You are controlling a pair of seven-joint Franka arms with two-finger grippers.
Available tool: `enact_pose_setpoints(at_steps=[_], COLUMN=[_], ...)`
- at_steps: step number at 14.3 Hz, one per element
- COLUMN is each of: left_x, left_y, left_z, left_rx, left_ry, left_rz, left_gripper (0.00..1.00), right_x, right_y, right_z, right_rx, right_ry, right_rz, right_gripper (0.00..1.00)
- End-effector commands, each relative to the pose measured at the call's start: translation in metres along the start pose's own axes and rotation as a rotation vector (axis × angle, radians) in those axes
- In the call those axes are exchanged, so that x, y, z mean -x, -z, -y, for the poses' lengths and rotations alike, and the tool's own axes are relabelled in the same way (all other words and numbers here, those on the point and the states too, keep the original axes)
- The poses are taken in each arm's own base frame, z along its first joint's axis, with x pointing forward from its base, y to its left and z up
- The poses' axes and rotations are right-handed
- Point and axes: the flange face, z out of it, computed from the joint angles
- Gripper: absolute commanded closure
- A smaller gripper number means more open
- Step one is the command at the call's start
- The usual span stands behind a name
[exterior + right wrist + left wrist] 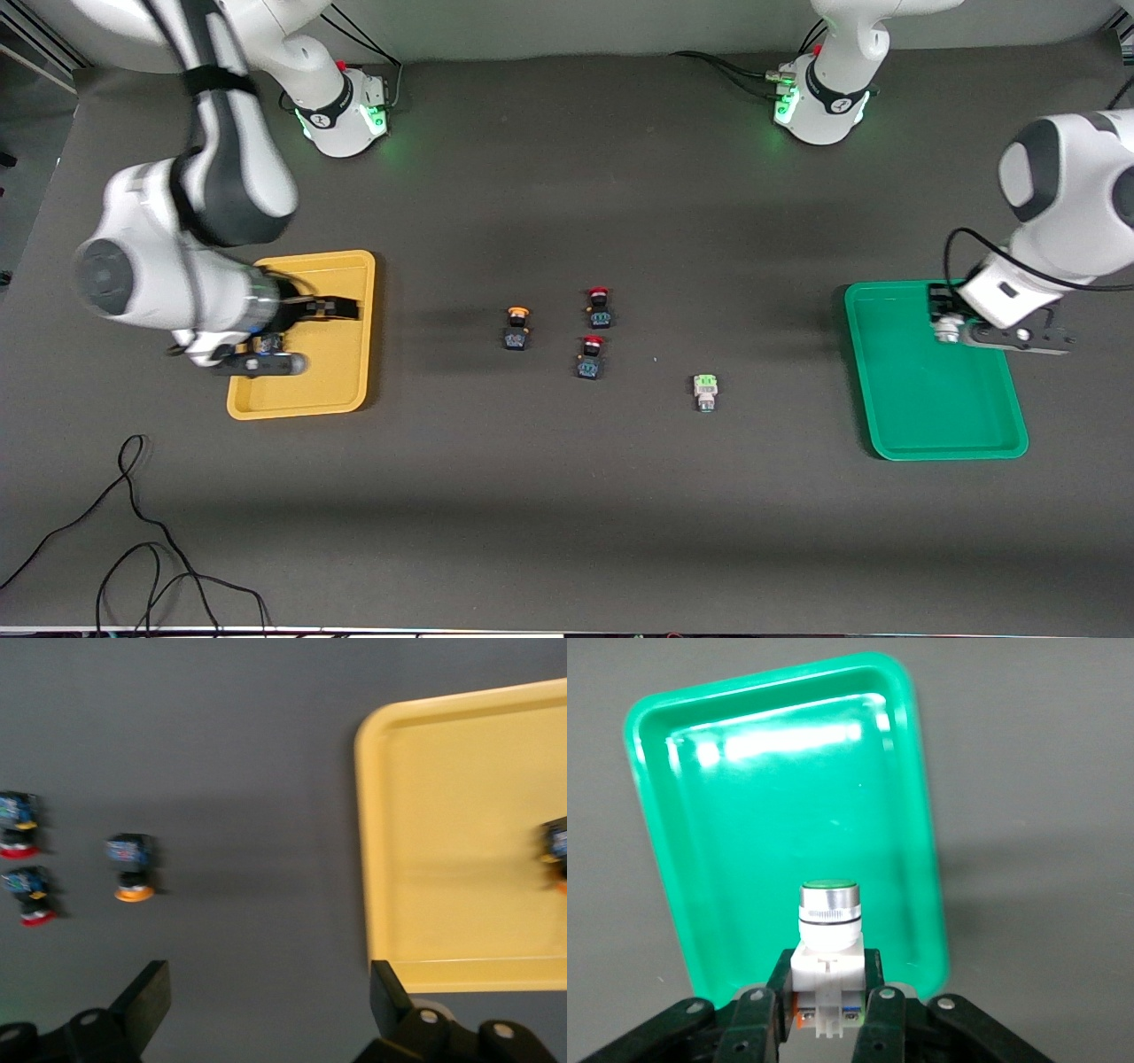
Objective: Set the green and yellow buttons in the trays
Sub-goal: 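Open the right gripper while the left gripper carries the green button, then grasp a second yellow button with the right gripper while the left releases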
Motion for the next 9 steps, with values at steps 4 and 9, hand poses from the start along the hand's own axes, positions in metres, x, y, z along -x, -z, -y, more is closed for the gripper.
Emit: enact_pose_setpoints(at_steps=[4,9], left_x=[-0.011,-0.017], left_y=[-0.11,-0.145], left_z=[-0.009,-0.011], left_rx=[0.031,0.036], left_ry=[0.017,0.032], left_rz=[-0.04,-0.064], left_gripper=[1.0,0.58], right_x=[-0.007,-0.003], right_y=[-0.053,-0.139], right_z=[0.124,0.173], right_rx=[-0.079,0.004], right_ry=[-0.146,-0.124], right_rz=[0.026,-0.05], right_gripper=[0.0,0.0])
